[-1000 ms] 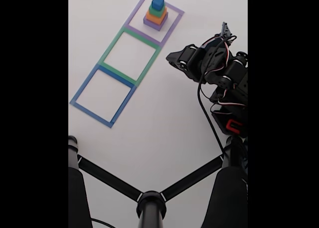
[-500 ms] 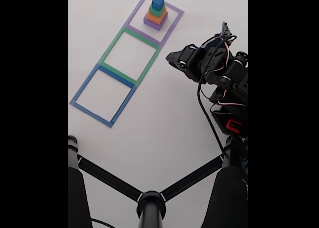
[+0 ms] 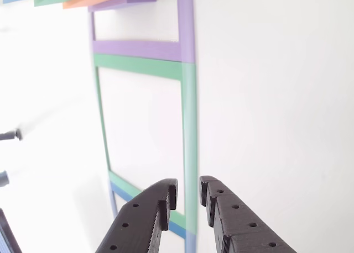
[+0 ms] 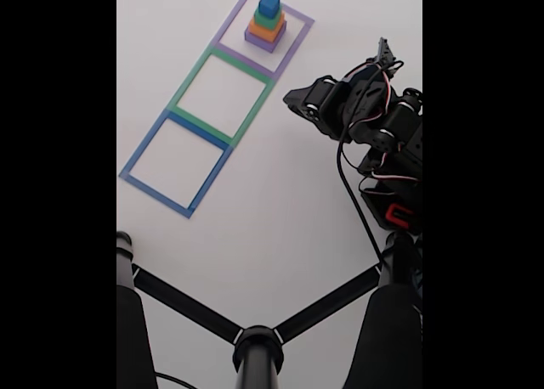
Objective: Tower of hanoi
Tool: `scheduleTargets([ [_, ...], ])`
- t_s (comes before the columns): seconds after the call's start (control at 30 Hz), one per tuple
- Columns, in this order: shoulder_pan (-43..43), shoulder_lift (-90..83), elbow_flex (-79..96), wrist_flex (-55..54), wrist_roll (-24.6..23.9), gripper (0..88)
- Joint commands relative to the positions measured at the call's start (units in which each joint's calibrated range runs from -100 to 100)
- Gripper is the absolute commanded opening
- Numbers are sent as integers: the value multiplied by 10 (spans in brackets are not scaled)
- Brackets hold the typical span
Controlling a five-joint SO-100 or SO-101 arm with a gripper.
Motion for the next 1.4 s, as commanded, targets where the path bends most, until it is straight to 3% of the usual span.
scheduleTargets([
  [0.0, -18, -7, 6, -1, 35, 0],
  [0.3, -14, -6, 5, 2, 4, 0],
  [0.53, -11, 55, -86, -1, 77, 0],
  [0.87, -11, 269, -395, 42, 223, 0],
  [1.03, -11, 370, -574, 120, 353, 0],
  [1.27, -6, 511, -844, 279, 432, 0],
  [1.3, -5, 520, -869, 294, 504, 0],
  [1.37, 3, 533, -906, 320, 721, 0],
])
